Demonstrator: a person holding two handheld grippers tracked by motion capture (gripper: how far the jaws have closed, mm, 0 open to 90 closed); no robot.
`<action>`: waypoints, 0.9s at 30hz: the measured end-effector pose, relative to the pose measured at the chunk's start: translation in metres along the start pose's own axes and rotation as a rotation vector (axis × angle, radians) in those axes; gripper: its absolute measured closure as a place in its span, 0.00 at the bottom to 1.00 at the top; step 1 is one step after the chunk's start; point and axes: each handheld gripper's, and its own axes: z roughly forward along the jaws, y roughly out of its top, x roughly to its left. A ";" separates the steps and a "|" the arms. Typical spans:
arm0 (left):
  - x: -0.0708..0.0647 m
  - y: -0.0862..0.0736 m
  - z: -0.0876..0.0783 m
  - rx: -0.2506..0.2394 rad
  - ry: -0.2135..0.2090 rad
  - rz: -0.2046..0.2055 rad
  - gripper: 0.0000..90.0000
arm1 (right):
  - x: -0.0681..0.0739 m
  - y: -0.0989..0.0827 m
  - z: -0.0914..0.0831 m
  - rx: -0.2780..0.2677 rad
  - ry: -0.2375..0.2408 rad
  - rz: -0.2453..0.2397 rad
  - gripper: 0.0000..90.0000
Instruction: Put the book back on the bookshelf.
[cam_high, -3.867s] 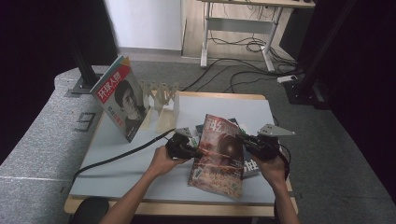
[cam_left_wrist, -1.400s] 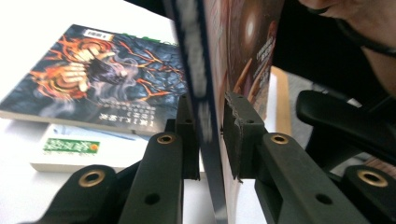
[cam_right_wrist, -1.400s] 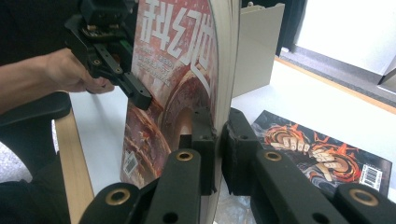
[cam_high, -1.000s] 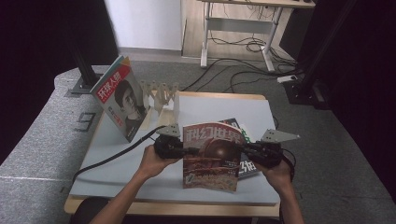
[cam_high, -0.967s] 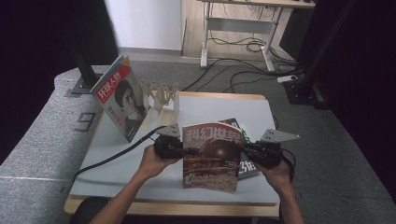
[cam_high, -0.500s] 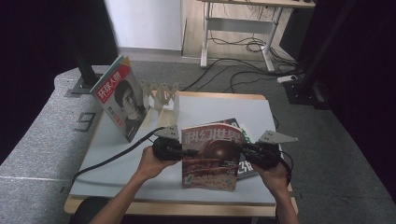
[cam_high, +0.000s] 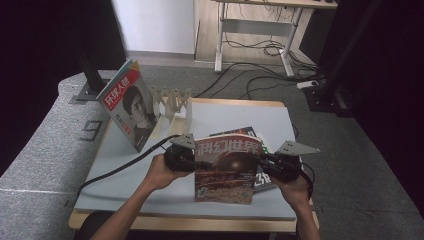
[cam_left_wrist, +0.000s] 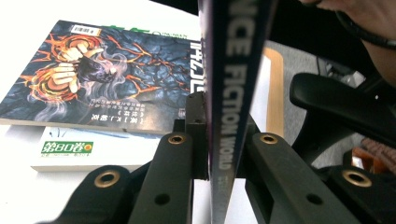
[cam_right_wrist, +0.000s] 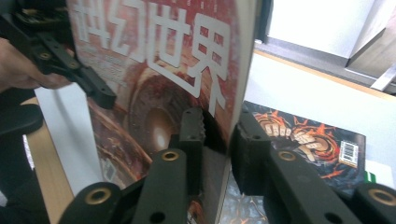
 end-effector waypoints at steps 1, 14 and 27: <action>0.000 0.000 0.000 0.000 0.000 0.000 0.92 | 0.000 0.000 0.000 0.000 0.000 0.000 0.81; -0.003 -0.005 -0.002 -0.041 0.000 -0.012 0.93 | -0.006 -0.013 -0.010 0.016 -0.041 0.001 0.55; -0.003 -0.005 -0.011 -0.060 0.037 -0.034 0.94 | -0.025 -0.041 -0.009 0.122 -0.193 0.041 0.33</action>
